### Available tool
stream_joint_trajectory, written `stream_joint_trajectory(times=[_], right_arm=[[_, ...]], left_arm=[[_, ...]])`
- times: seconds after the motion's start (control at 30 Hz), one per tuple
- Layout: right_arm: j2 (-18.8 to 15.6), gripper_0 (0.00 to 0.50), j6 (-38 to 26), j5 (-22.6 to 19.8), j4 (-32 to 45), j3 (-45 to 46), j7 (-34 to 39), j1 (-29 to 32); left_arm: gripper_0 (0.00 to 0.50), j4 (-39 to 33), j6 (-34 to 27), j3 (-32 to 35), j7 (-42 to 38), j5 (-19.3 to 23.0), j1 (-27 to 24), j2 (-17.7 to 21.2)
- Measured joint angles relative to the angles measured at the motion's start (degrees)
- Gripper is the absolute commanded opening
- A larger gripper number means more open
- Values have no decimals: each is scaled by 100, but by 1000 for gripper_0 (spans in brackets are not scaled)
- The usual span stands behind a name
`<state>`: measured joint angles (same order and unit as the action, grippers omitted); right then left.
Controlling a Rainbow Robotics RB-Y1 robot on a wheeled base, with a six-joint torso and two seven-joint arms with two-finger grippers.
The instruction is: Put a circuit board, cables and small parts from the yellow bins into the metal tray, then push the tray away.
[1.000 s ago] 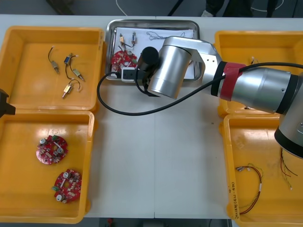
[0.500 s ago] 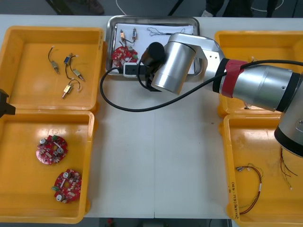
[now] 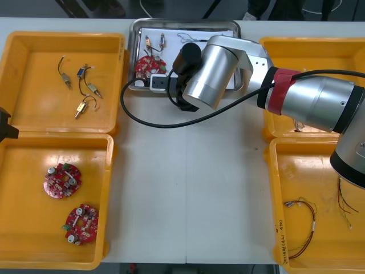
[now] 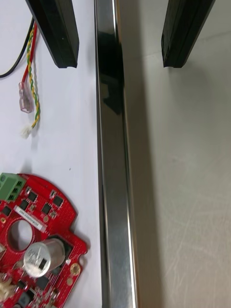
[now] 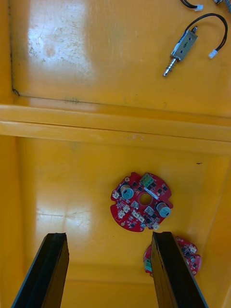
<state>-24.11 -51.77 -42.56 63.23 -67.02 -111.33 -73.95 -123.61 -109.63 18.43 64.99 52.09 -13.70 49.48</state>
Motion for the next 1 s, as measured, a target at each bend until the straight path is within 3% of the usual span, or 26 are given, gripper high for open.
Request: stream_joint_trajectory(times=[0.3,0.5,0.67,0.83,1.0], right_arm=[[-4,500,-1592,-403,517,1026,-136,29],[-4,500,-2806,-377,1483,2433,-124,609],[-5,500,-3829,-163,2331,3481,40,1284],[-6,500,-4996,180,3363,4151,1111,1866],[-7,500,-5802,573,4238,4793,1449,2405]], left_arm=[[500,0,0,0,0,0,0,0],[500,1,0,0,0,0,0,0],[500,1,0,1,0,0,0,0],[500,2,0,1,0,-1,0,0],[500,3,0,1,0,-2,0,0]])
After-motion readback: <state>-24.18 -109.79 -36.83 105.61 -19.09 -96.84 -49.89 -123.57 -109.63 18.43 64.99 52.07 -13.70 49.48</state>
